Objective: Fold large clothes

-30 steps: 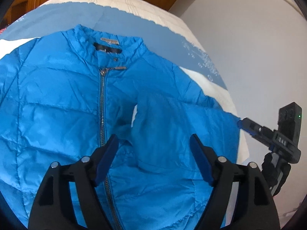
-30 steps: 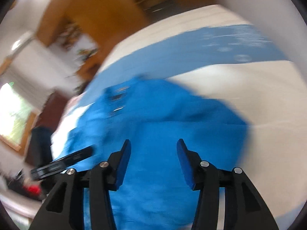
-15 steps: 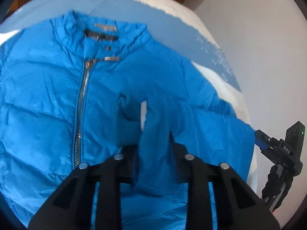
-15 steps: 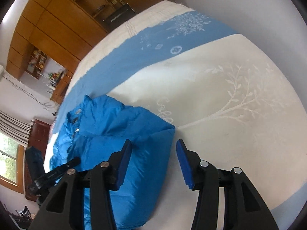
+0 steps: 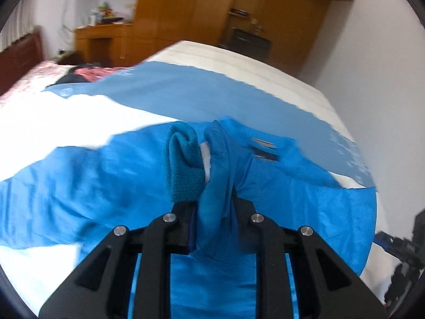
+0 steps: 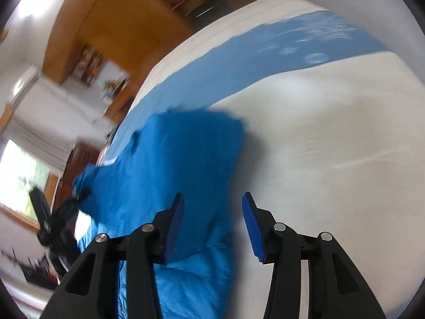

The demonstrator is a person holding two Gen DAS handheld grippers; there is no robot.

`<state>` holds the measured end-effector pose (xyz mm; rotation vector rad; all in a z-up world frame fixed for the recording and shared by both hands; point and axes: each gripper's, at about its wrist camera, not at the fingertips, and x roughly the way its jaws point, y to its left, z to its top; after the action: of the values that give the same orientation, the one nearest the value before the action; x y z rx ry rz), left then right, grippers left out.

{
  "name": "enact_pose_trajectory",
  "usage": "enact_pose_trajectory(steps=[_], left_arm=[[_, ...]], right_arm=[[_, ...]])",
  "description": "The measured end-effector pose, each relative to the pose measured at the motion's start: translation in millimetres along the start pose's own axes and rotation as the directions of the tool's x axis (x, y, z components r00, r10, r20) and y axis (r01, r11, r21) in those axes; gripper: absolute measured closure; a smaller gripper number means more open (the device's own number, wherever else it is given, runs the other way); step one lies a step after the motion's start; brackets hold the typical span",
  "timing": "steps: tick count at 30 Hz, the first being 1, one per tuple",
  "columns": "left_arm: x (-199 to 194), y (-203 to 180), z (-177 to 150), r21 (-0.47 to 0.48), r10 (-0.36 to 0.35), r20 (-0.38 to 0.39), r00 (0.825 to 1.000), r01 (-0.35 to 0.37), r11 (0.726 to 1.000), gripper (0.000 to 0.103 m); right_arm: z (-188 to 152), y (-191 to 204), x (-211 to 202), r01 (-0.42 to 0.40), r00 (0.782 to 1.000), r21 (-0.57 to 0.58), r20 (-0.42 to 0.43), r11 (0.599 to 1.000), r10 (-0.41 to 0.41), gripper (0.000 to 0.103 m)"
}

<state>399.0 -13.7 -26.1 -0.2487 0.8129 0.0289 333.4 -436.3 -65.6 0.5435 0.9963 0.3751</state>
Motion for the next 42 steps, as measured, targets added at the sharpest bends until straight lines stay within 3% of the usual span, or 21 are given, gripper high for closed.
enact_pose_trajectory(steps=[5, 11, 17, 20, 22, 24, 26, 27, 30, 33, 36, 38, 42], left_arm=[[25, 24, -2, -0.012, 0.047, -0.067, 0.997, -0.048, 0.999, 0.084], [64, 52, -17, -0.049, 0.056, -0.164, 0.985, -0.065, 0.997, 0.076], [55, 57, -16, -0.06, 0.038, -0.175, 0.984, -0.049, 0.997, 0.067], [17, 69, -7, -0.107, 0.044, -0.095, 0.995, -0.054, 0.993, 0.065], [-5, 59, -2, -0.084, 0.044, -0.041, 0.998, -0.047, 0.995, 0.065], [-19, 39, 0, -0.052, 0.053, -0.007, 0.999, -0.054, 0.997, 0.065], [-23, 22, 1, -0.022, 0.019, 0.01, 1.0, -0.019, 1.0, 0.064], [-19, 8, 2, 0.013, -0.02, 0.0, 1.0, 0.02, 1.0, 0.061], [15, -18, -6, 0.076, -0.035, -0.098, 0.995, 0.043, 0.996, 0.061], [50, -18, -16, 0.064, -0.02, -0.18, 0.983, 0.032, 0.997, 0.064], [78, -13, -29, 0.076, -0.012, -0.231, 0.973, 0.031, 0.997, 0.064], [83, -13, -33, 0.089, -0.021, -0.238, 0.971, 0.043, 0.995, 0.064], [87, -11, -38, 0.113, -0.011, -0.219, 0.976, 0.037, 0.993, 0.064]], right_arm=[[-2, 32, 36, 0.128, 0.991, -0.114, -0.026, 0.985, -0.131, 0.061], [-8, 21, 58, 0.249, 0.963, -0.1, -0.077, 0.963, -0.257, 0.065], [-10, 16, 48, 0.209, 0.975, -0.087, -0.062, 0.974, -0.214, 0.064], [-5, 30, 25, 0.184, 0.982, -0.102, -0.018, 0.978, -0.187, 0.064], [-1, 49, 19, 0.159, 0.987, -0.125, -0.013, 0.979, -0.162, 0.064], [0, 71, 25, 0.134, 0.989, -0.164, -0.038, 0.977, -0.142, 0.064], [-1, 90, 43, 0.161, 0.981, -0.2, -0.07, 0.966, -0.178, 0.064], [-2, 94, 48, 0.17, 0.979, -0.206, -0.077, 0.964, -0.189, 0.064], [-6, 94, 73, 0.189, 0.97, -0.192, -0.119, 0.963, -0.214, 0.064], [-11, 86, 87, 0.236, 0.958, -0.187, -0.119, 0.954, -0.26, 0.065], [-14, 78, 94, 0.225, 0.959, -0.17, -0.137, 0.959, -0.249, 0.067], [-16, 72, 99, 0.227, 0.958, -0.152, -0.146, 0.962, -0.248, 0.072], [-22, 71, 102, 0.237, 0.959, -0.156, -0.122, 0.959, -0.257, 0.073]])
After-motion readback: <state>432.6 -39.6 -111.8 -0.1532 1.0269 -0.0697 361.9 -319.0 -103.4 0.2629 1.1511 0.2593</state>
